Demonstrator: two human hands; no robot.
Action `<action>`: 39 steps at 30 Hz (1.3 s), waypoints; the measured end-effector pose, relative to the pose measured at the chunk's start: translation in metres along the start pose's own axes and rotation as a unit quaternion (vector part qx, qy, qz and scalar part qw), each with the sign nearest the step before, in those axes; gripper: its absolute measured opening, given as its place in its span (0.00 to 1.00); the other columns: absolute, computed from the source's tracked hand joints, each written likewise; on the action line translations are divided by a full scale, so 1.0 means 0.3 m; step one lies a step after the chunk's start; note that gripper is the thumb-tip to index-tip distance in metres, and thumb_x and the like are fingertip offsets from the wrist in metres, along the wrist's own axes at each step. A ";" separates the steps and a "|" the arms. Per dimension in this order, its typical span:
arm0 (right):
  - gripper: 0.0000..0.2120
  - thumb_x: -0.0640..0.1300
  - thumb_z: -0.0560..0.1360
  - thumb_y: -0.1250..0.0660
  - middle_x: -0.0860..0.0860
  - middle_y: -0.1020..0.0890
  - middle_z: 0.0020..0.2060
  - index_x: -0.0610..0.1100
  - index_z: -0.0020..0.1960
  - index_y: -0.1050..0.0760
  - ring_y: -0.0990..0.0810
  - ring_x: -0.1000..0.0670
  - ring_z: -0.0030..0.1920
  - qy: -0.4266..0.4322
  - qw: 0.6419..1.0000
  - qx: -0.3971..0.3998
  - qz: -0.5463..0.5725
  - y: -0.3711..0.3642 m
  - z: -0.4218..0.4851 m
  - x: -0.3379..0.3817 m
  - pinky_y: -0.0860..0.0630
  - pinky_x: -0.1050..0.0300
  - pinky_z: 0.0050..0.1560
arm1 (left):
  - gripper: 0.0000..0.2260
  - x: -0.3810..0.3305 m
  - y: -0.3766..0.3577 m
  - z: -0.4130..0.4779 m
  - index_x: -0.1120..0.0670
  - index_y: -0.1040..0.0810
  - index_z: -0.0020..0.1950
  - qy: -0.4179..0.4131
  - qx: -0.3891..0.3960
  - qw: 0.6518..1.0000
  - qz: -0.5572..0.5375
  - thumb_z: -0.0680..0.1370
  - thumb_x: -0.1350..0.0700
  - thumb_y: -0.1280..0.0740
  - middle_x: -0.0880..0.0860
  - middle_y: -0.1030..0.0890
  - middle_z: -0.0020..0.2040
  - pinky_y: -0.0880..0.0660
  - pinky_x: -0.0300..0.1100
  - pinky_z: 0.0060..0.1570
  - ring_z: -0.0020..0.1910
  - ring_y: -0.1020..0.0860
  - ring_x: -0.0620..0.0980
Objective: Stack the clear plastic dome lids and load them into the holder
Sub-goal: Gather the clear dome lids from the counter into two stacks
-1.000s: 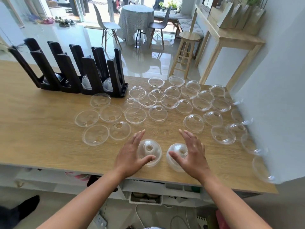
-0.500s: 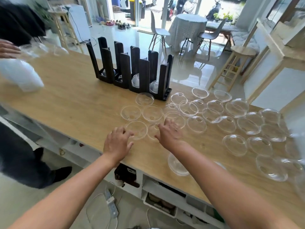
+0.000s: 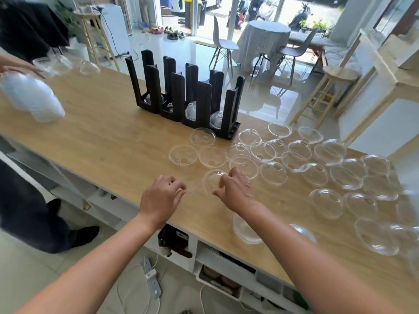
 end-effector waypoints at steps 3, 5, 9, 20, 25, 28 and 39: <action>0.13 0.60 0.71 0.30 0.51 0.28 0.60 0.51 0.45 0.24 0.27 0.47 0.59 -0.012 0.997 -0.014 0.075 0.054 -0.035 -0.041 0.29 0.48 0.59 | 0.03 0.005 0.058 0.016 0.49 0.20 0.47 0.022 -0.025 0.998 -0.055 0.76 0.51 0.29 0.46 0.20 0.41 0.26 0.43 0.28 0.41 0.23 0.48; 0.12 0.60 0.70 0.29 0.53 0.28 0.63 0.52 0.43 0.25 0.26 0.49 0.61 -0.020 0.991 -0.026 0.129 0.100 -0.064 -0.082 0.29 0.50 0.59 | 0.01 0.017 0.066 0.037 0.46 0.22 0.47 0.080 -0.014 0.984 -0.157 0.78 0.50 0.32 0.43 0.21 0.39 0.26 0.40 0.31 0.38 0.24 0.44; 0.12 0.59 0.70 0.28 0.54 0.25 0.59 0.52 0.41 0.24 0.26 0.54 0.59 -0.050 0.973 -0.098 0.201 0.242 -0.150 -0.190 0.33 0.59 0.51 | 0.04 -0.035 -0.028 0.067 0.50 0.21 0.50 0.221 0.053 0.842 -0.490 0.80 0.56 0.36 0.50 0.19 0.38 0.23 0.40 0.30 0.33 0.24 0.44; 0.16 0.66 0.67 0.31 0.56 0.28 0.47 0.53 0.39 0.28 0.27 0.60 0.39 -0.207 0.975 -0.004 0.084 0.301 -0.488 -0.565 0.33 0.59 0.37 | 0.08 -0.364 -0.327 -0.004 0.55 0.18 0.50 0.245 0.265 0.753 -0.550 0.81 0.56 0.37 0.50 0.23 0.31 0.36 0.37 0.19 0.25 0.30 0.44; 0.17 0.66 0.65 0.31 0.57 0.28 0.47 0.53 0.39 0.28 0.24 0.56 0.43 -0.242 0.967 0.025 0.080 0.211 -0.589 -0.634 0.24 0.51 0.50 | 0.09 -0.375 -0.385 -0.019 0.53 0.18 0.47 0.262 0.263 0.782 -0.500 0.80 0.55 0.37 0.49 0.24 0.30 0.38 0.38 0.20 0.26 0.32 0.46; 0.17 0.66 0.66 0.33 0.57 0.28 0.50 0.54 0.41 0.28 0.23 0.54 0.45 -0.246 0.967 0.014 0.066 0.175 -0.617 -0.639 0.24 0.51 0.50 | 0.09 -0.365 -0.411 -0.024 0.52 0.17 0.46 0.271 0.255 0.794 -0.480 0.80 0.53 0.36 0.49 0.24 0.31 0.37 0.38 0.21 0.25 0.31 0.46; 0.45 0.66 0.65 0.28 0.53 0.36 0.72 0.61 0.74 0.47 0.32 0.50 0.70 -0.214 0.967 -0.014 0.136 0.083 -0.655 -0.621 0.30 0.43 0.66 | 0.31 -0.490 -0.302 -0.006 0.35 0.38 0.72 -0.002 0.207 0.928 -0.309 0.71 0.30 0.36 0.42 0.34 0.66 0.30 0.44 0.55 0.62 0.32 0.41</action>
Point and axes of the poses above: each hand's wrist, its own z-axis towards the middle knuckle, its own y-axis out of the back of the hand, x = y × z, the point moved 10 cm from there along z, towards the middle knuckle
